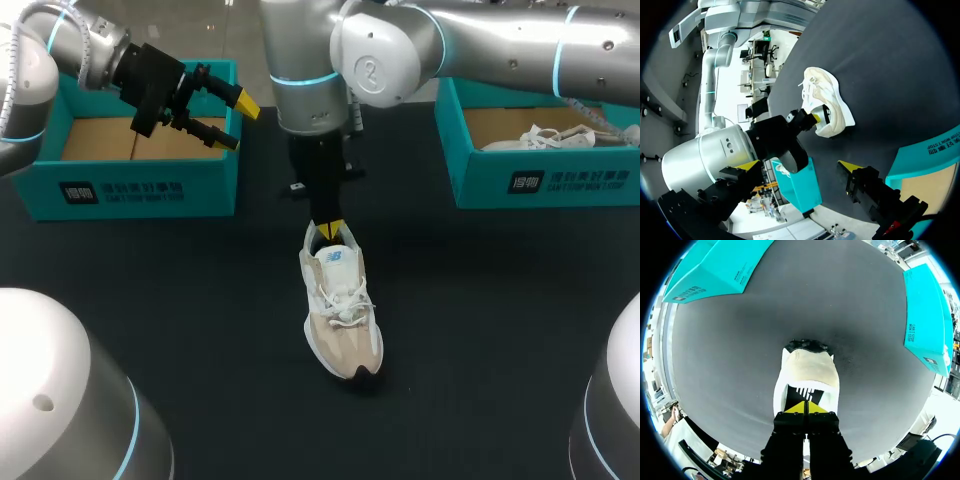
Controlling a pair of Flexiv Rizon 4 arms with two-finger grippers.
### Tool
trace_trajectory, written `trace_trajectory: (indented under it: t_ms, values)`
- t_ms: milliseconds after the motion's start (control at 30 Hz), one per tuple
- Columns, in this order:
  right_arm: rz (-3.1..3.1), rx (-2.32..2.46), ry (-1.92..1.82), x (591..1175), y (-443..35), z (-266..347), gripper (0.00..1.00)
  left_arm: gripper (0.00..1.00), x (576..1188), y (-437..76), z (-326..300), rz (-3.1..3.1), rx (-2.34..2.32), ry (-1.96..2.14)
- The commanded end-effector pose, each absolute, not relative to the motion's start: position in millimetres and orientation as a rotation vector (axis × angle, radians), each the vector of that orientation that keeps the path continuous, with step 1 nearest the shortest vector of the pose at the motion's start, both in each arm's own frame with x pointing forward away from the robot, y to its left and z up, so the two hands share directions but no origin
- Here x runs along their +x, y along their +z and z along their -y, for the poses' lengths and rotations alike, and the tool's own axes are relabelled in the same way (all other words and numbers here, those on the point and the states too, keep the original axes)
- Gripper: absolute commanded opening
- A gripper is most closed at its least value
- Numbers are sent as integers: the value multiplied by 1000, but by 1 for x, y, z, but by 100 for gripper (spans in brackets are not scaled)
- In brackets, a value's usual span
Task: Take the shoe out of the shoebox, open the shoe tongue, remove and reinsert the insole, then place the shoe into the shoebox
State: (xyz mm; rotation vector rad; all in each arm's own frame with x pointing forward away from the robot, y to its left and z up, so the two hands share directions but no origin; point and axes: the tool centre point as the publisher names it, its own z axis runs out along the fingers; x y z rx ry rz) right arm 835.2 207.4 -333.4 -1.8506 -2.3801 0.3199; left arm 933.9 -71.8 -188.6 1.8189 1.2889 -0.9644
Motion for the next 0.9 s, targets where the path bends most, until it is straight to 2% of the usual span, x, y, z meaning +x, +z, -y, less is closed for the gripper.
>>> trace_trajectory:
  t_ms: [33, 600, 900]
  values:
    - [2366, -1866, 333, 836, -335, -206, 0, 100, 934, -188, 72, -1290, 1822, -963]
    - [2177, -1885, 572, 832, -367, -200, 0, 100, 934, -188, 72, -1290, 1822, -963]
    - [2132, -1897, 591, 811, -358, -191, 0, 100, 934, -188, 72, -1290, 1822, -963]
